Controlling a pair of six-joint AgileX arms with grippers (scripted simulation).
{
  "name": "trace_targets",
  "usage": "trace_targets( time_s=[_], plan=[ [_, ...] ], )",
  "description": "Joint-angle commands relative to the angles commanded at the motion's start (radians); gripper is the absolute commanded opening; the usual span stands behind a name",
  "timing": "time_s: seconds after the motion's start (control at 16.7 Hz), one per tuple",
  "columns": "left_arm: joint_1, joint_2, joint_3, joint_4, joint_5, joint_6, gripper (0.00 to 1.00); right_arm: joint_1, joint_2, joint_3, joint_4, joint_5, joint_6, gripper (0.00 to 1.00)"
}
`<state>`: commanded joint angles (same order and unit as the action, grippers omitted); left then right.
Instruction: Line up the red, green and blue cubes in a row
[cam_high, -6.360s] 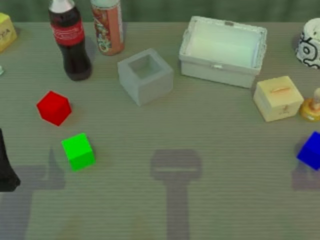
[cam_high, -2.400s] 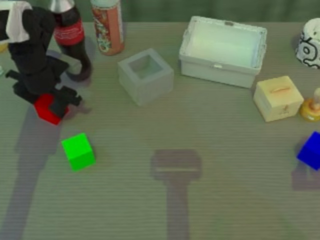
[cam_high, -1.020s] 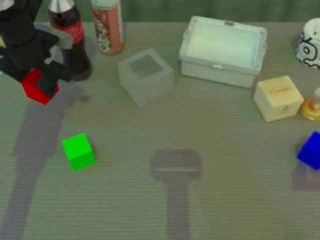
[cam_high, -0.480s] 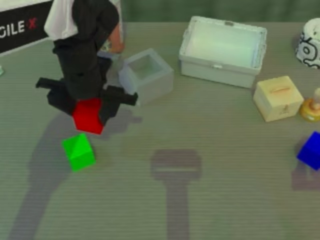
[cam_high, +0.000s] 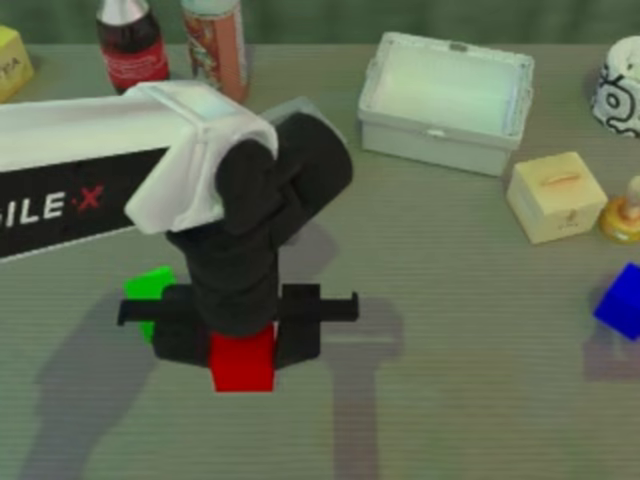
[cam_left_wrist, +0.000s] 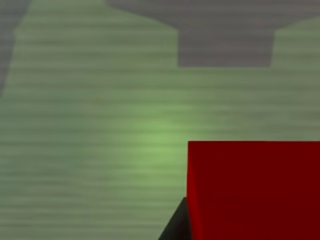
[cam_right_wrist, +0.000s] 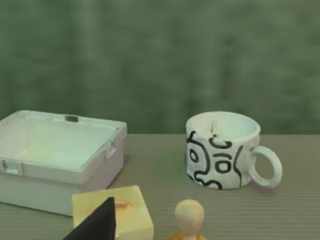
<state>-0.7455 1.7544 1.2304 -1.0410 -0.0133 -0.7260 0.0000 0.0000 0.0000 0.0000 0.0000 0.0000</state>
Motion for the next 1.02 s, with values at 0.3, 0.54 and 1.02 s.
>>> trace_targets(
  time_s=[0.3,0.54,1.02],
  plan=[
    [-0.052,-0.056,-0.06,0.02,-0.005,-0.072,0.0,0.0,0.0,0.0,0.0,0.0,0.0,1.0],
    [-0.048,-0.046,-0.069,0.035,-0.004,-0.067,0.0,0.0,0.0,0.0,0.0,0.0,0.0,1.0],
    [-0.045,0.059,-0.218,0.295,-0.004,-0.063,0.0,0.0,0.0,0.0,0.0,0.0,0.0,1.0]
  ],
)
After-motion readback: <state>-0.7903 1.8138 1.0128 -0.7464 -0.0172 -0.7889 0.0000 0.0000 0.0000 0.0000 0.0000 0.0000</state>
